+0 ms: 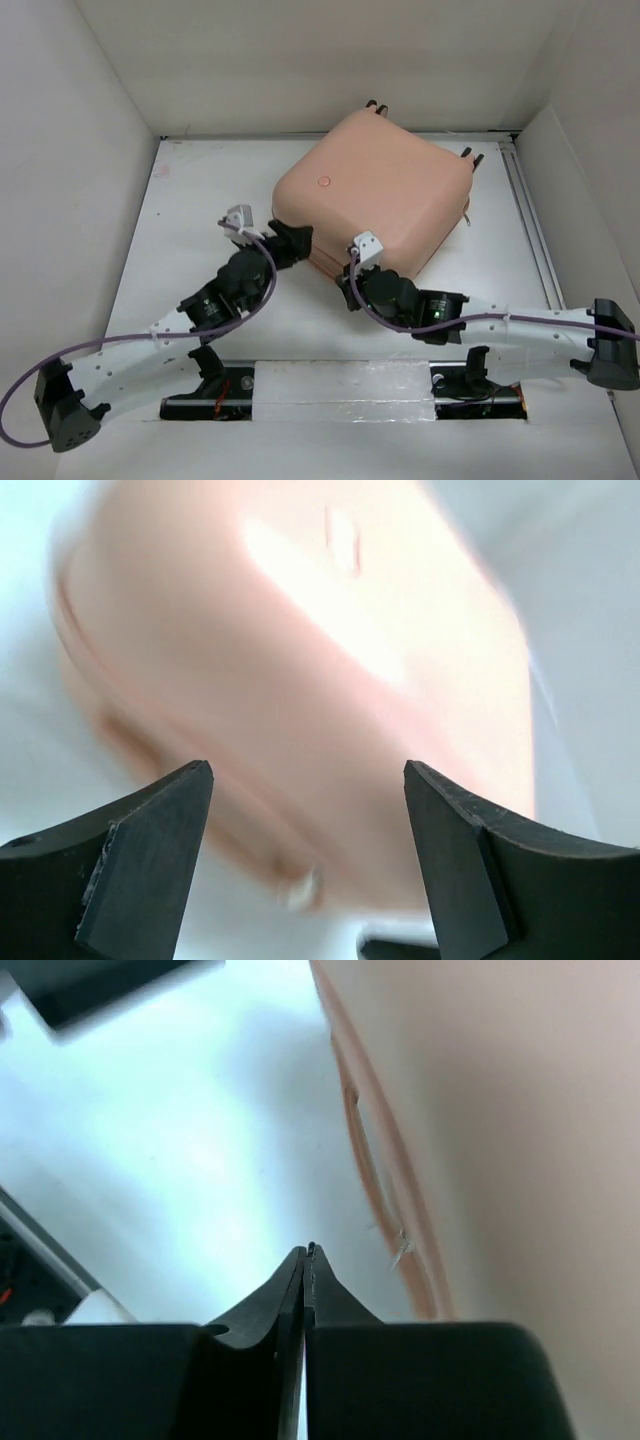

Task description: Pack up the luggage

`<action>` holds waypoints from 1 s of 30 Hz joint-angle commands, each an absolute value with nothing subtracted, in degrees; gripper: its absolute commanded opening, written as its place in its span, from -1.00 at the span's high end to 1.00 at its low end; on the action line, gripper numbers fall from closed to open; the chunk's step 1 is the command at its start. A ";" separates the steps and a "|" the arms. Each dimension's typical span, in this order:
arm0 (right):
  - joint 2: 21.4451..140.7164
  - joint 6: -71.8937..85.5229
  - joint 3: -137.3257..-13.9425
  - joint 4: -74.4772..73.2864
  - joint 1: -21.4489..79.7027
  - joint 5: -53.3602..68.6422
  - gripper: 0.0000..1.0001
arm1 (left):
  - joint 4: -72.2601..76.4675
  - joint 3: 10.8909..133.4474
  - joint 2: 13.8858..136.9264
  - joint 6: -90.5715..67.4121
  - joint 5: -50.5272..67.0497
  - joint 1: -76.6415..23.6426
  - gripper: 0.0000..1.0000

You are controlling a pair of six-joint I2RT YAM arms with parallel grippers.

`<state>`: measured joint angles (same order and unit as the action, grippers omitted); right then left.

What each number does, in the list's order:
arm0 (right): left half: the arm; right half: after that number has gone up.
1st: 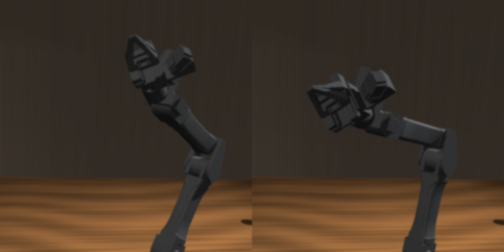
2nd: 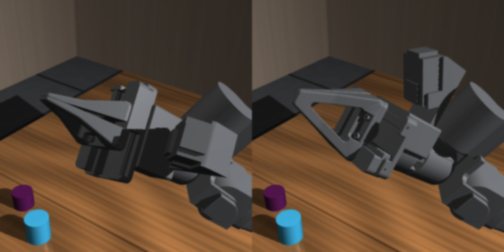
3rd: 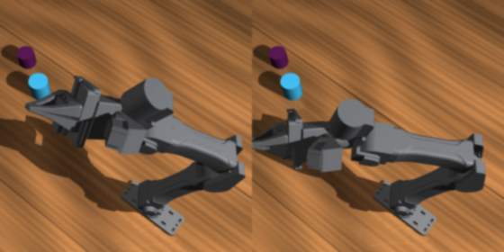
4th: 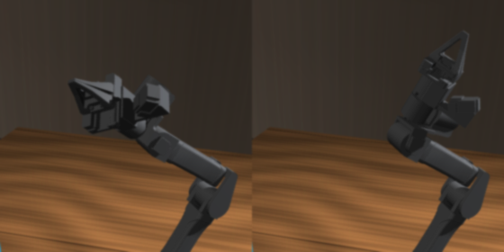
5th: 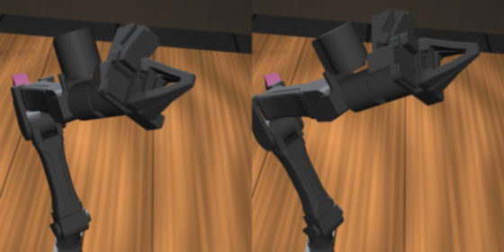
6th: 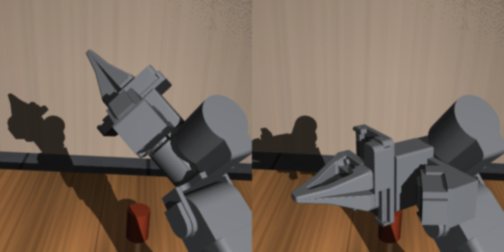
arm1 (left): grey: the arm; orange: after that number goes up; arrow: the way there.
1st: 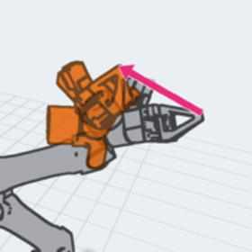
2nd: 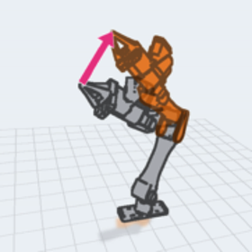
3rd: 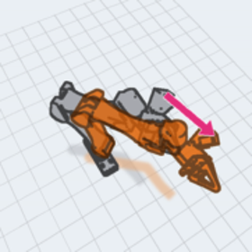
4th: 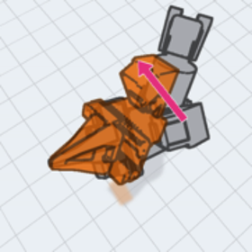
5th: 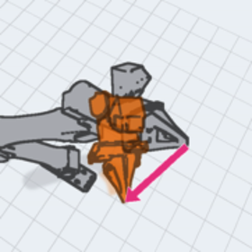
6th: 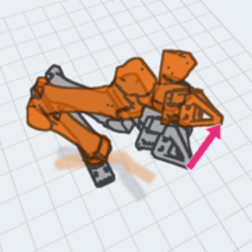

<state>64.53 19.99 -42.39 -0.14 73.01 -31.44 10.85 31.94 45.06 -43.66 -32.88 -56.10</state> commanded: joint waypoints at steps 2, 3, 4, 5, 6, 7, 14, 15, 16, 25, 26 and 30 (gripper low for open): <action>61.80 16.09 -52.19 -6.59 65.52 -36.02 1.00 | 16.88 45.15 55.32 -36.13 -30.46 -43.65 -0.48; 61.18 15.56 -52.82 -6.59 62.96 -36.03 1.00 | 16.88 47.87 57.81 -36.12 -27.28 -40.55 -0.46; 59.69 15.56 -52.82 -6.59 60.06 -36.04 1.00 | 17.40 50.16 60.18 -36.12 -23.33 -37.56 -0.46; 58.72 15.56 -52.82 -6.59 57.33 -35.51 1.00 | 17.40 54.01 62.55 -36.65 -15.63 -34.31 -0.46; 57.67 16.34 -51.78 -6.59 52.26 -35.51 1.00 | 17.40 55.62 66.58 -39.09 -12.16 -27.84 -0.44; 56.53 17.04 -50.90 -6.59 49.77 -36.03 1.00 | 19.93 56.68 68.36 -39.72 -9.17 -25.08 -0.44; 46.07 26.26 -38.69 -8.79 28.67 -37.08 1.00 | 14.09 77.20 93.48 -39.65 4.90 -11.96 -0.41; 46.05 27.41 -37.54 -8.79 26.74 -37.09 1.00 | 11.80 80.30 96.73 -39.64 6.57 -11.95 -0.39; 46.05 27.42 -36.57 -8.79 22.89 -35.18 1.00 | 10.30 82.59 102.16 -38.86 8.68 -11.34 -0.39; 61.32 29.36 -36.21 1.39 13.18 -21.72 1.00 | 9.58 90.88 113.91 -39.37 18.89 -10.81 -0.33; 62.74 28.31 -36.82 4.19 13.18 -20.58 1.00 | 10.10 89.75 113.91 -39.37 18.90 -10.81 -0.33; 72.05 24.79 -42.87 7.47 15.29 -11.19 1.00 | 14.75 80.53 111.37 -39.37 17.67 -12.65 -0.33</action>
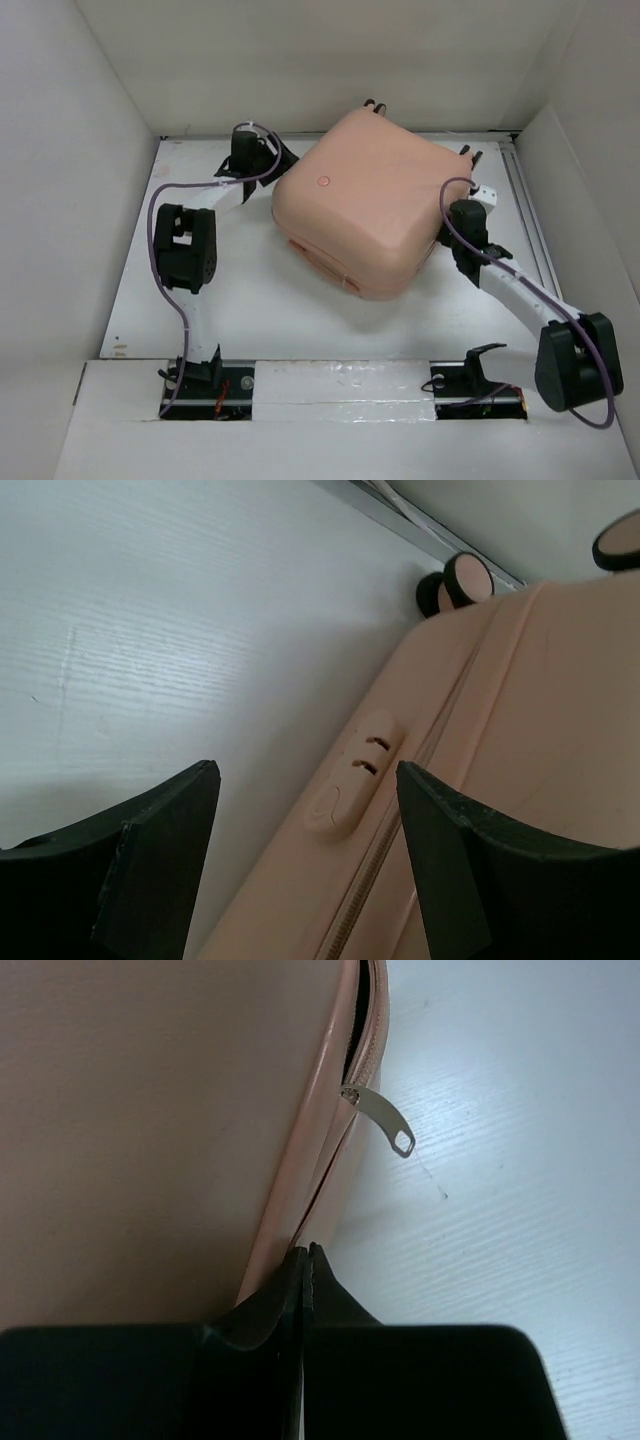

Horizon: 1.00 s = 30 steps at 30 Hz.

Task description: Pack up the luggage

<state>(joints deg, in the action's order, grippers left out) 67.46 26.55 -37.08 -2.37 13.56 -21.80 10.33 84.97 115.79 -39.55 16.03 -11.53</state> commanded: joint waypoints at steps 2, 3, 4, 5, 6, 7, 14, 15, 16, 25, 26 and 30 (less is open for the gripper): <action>77.31 21.99 -46.66 9.22 16.52 -7.58 1.00 | 19.91 71.69 107.33 -40.95 16.97 -13.54 -0.33; 79.08 21.36 -47.71 12.10 16.52 -5.30 1.00 | 21.87 68.50 105.84 -41.57 16.35 -14.32 -0.33; 80.93 21.36 -50.51 13.00 17.22 -0.40 1.00 | 23.45 65.51 102.69 -42.09 15.39 -15.02 -0.31; 82.95 20.05 -52.36 13.01 17.23 2.26 1.00 | 25.99 62.78 101.00 -42.97 14.86 -15.03 -0.31; 87.23 18.30 -54.56 13.70 18.01 4.90 1.00 | 27.23 57.01 99.33 -42.98 14.33 -15.03 -0.31; 89.36 17.41 -56.93 12.75 18.63 9.27 1.00 | 27.77 54.43 96.01 -43.50 13.54 -15.73 -0.31; 101.86 14.15 -75.13 7.39 20.57 17.40 1.00 | 31.29 32.80 76.24 -45.26 7.21 -19.06 -0.25; 102.56 13.37 -78.54 6.60 20.57 18.79 1.00 | 31.29 31.13 74.20 -45.26 6.60 -19.86 -0.25; 103.09 13.36 -79.79 6.59 20.57 19.68 1.00 | 31.29 28.59 72.44 -45.26 5.81 -20.73 -0.25; 99.15 11.34 -86.75 -1.75 12.94 20.22 0.37 | 23.04 25.49 58.83 -47.72 -1.04 -29.62 -0.25; 97.57 10.64 -85.44 -1.76 12.05 19.61 0.31 | 21.11 25.49 57.15 -47.72 -2.45 -29.62 -0.25; 79.35 11.16 -70.44 3.41 10.63 19.07 0.28 | 16.02 27.15 50.02 -45.80 -10.71 -29.62 -0.28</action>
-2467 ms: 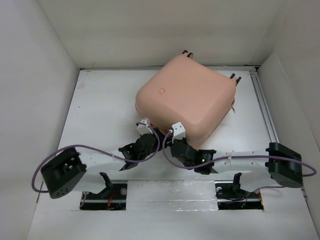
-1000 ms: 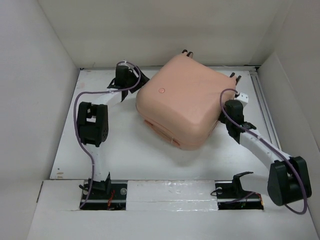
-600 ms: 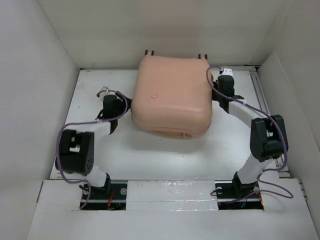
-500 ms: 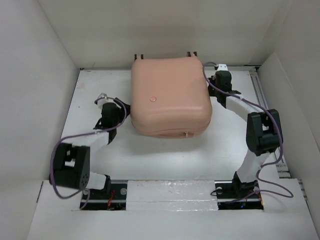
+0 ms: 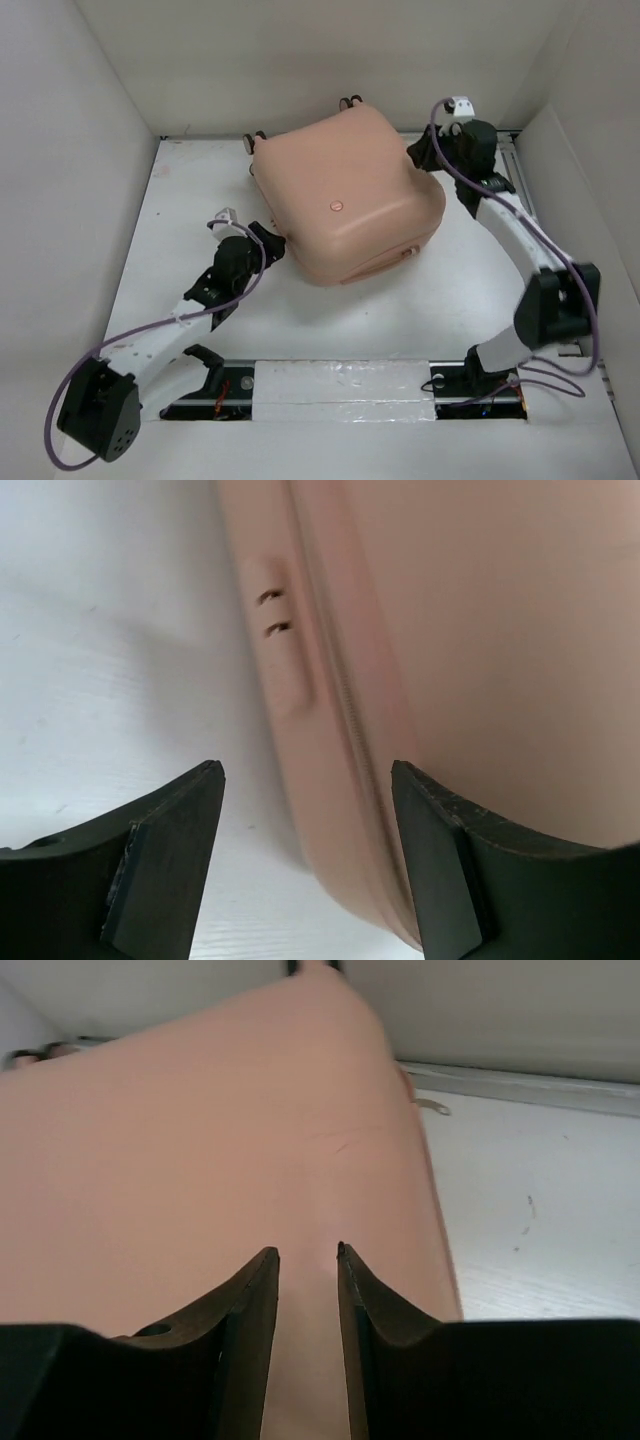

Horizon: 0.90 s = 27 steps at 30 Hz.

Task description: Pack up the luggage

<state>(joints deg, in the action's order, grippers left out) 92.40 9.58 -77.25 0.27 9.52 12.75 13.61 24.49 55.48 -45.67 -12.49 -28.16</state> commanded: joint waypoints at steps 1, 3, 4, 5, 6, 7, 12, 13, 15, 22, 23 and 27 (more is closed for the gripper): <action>75.62 11.16 -66.92 5.69 10.63 19.07 0.28 | 15.04 27.16 49.05 -45.09 -12.90 -29.62 -0.28; 64.50 12.03 -55.41 9.64 12.73 17.93 0.38 | 13.89 27.95 46.50 -44.48 -14.14 -29.62 -0.28; 60.77 13.00 -51.28 11.23 12.74 17.93 0.45 | 13.89 27.43 46.49 -44.47 -14.15 -29.62 -0.28; 57.17 14.49 -47.15 12.90 14.57 17.93 0.56 | 13.89 26.90 45.89 -44.47 -14.15 -29.62 -0.28; 53.56 15.89 -38.76 14.66 15.63 17.32 0.73 | 13.89 26.20 45.88 -44.47 -14.15 -29.62 -0.25; 46.91 17.74 -34.76 16.42 16.78 16.71 0.96 | 14.58 24.45 45.88 -45.17 -14.15 -29.62 -0.22; 29.90 21.53 -17.25 15.21 19.60 5.37 1.00 | 15.81 20.49 45.88 -45.18 -9.77 -29.62 0.23; 28.32 21.53 -13.66 15.21 18.82 6.23 0.91 | 16.52 19.96 46.49 -45.18 -8.80 -29.62 0.28; 27.33 22.24 -11.52 18.35 18.03 7.99 0.57 | 17.22 19.42 47.19 -45.18 -6.17 -29.62 0.39; 39.00 22.06 -9.06 30.01 16.08 8.79 0.26 | 18.90 17.49 48.34 -42.55 0.42 -29.62 0.53; 43.98 20.49 -10.10 31.28 14.95 10.44 0.16 | 20.64 16.79 48.34 -42.02 1.05 -29.62 0.53; 53.24 17.41 -14.68 31.90 13.01 17.74 0.16 | 22.41 15.39 48.34 -40.96 3.16 -29.62 0.53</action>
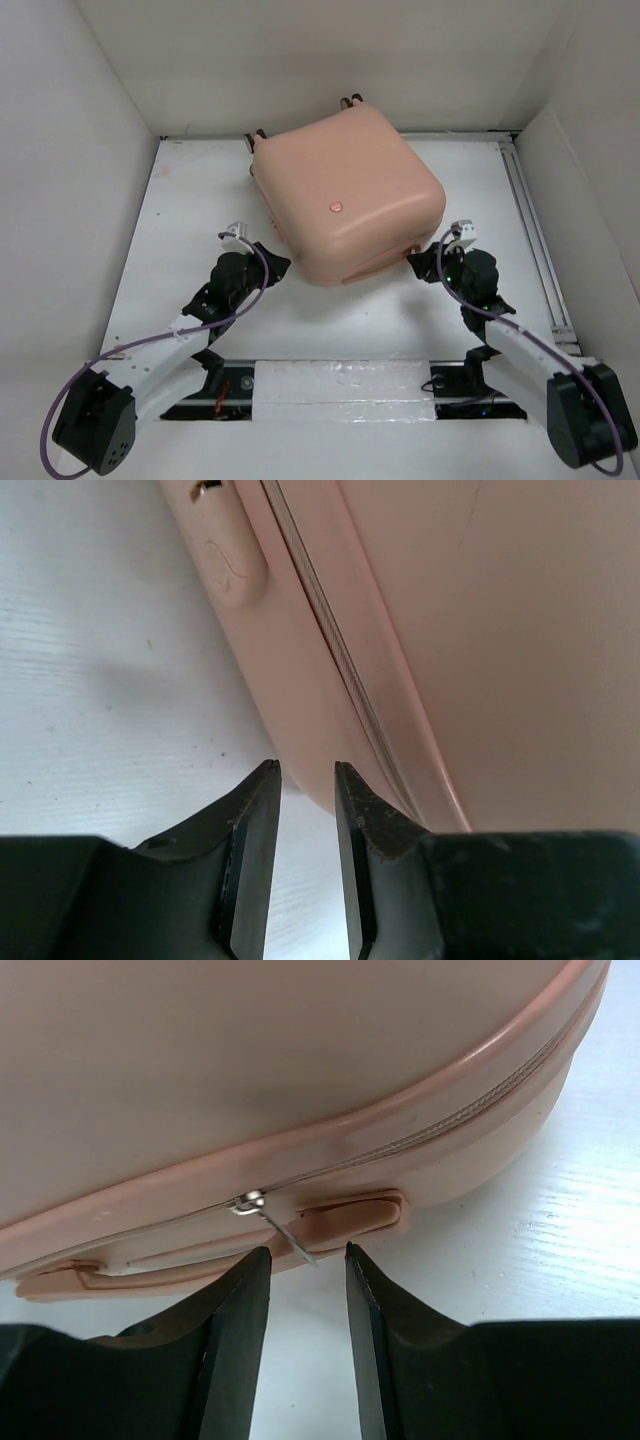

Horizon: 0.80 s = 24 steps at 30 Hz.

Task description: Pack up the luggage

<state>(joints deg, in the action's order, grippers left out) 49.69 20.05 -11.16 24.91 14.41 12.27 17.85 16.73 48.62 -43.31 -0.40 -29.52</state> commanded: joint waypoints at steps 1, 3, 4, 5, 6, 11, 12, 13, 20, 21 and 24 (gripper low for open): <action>55.35 17.40 -15.20 33.30 13.01 18.36 0.16 | 22.41 15.38 48.86 -40.96 3.16 -29.62 0.53; 55.90 17.40 -14.68 36.03 12.48 18.37 0.16 | 22.94 15.38 48.87 -40.43 3.78 -29.62 0.53; 55.90 17.40 -14.68 36.04 12.48 18.37 0.14 | 23.55 15.38 49.39 -40.43 4.48 -29.62 0.53; 55.90 16.10 -14.68 36.04 12.48 18.37 0.14 | 24.08 15.38 49.39 -40.43 4.48 -29.62 0.53; 56.42 16.08 -14.68 36.04 12.48 18.37 0.14 | 24.08 15.38 50.09 -39.91 5.18 -29.62 0.53; 57.56 14.85 -15.90 36.56 12.48 18.71 0.14 | 25.92 15.38 53.26 -39.37 7.37 -29.62 0.53; 58.44 14.33 -15.91 37.26 12.48 18.72 0.14 | 26.71 15.38 53.78 -39.37 7.38 -29.62 0.53; 58.45 14.33 -15.91 37.27 12.48 18.72 0.16 | 26.72 15.38 54.66 -39.37 7.90 -29.62 0.53; 53.63 14.94 -16.52 34.03 12.48 17.95 0.35 | 27.86 15.91 55.90 -39.37 8.44 -29.62 0.53; 52.48 14.94 -16.52 32.19 13.00 16.80 0.31 | 27.86 16.43 55.29 -39.37 8.44 -29.62 0.53; 48.96 13.72 -17.05 27.60 13.01 13.72 0.15 | 27.86 16.44 55.28 -39.37 7.91 -29.62 0.53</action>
<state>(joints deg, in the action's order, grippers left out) 51.77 15.14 -13.82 28.36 12.49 16.69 24.82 15.44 56.05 -40.47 7.42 -29.52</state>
